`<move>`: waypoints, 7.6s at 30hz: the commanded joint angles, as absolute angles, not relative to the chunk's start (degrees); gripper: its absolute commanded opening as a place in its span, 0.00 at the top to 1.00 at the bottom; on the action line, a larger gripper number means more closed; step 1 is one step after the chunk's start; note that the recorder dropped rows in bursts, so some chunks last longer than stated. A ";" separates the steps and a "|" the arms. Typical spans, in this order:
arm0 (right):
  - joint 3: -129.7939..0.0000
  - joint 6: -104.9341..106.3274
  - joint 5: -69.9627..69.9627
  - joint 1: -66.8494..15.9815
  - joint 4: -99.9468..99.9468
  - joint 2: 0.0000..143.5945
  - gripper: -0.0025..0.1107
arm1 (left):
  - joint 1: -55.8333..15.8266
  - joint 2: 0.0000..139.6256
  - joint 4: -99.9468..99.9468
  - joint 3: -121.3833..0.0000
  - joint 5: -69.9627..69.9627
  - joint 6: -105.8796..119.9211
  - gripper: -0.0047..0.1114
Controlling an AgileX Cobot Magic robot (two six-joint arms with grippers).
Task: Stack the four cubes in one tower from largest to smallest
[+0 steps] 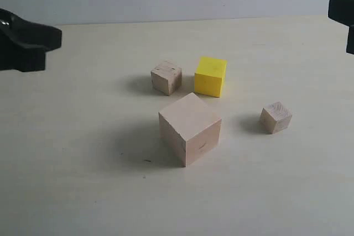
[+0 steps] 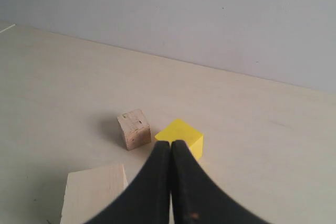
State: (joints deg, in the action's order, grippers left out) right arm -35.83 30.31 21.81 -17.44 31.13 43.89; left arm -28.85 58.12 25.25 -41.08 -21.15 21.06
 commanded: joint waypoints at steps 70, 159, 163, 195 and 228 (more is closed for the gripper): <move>-36.27 29.95 24.85 -17.66 34.46 56.05 0.98 | -45.72 114.45 38.07 -74.08 -36.21 40.66 0.96; -51.96 31.06 25.57 -17.99 41.97 90.19 0.98 | -24.06 136.75 41.28 -118.66 -58.76 43.48 0.96; -51.96 31.06 25.57 -17.99 41.97 90.19 0.98 | -25.68 138.66 40.04 -119.22 -58.33 43.48 0.96; -51.96 31.06 26.04 -17.99 41.97 90.19 0.98 | -21.55 141.79 24.28 -119.22 -57.23 29.63 0.96; -57.21 34.87 30.02 -21.06 48.23 99.66 0.98 | -15.18 118.25 27.09 -90.40 -50.41 32.09 0.96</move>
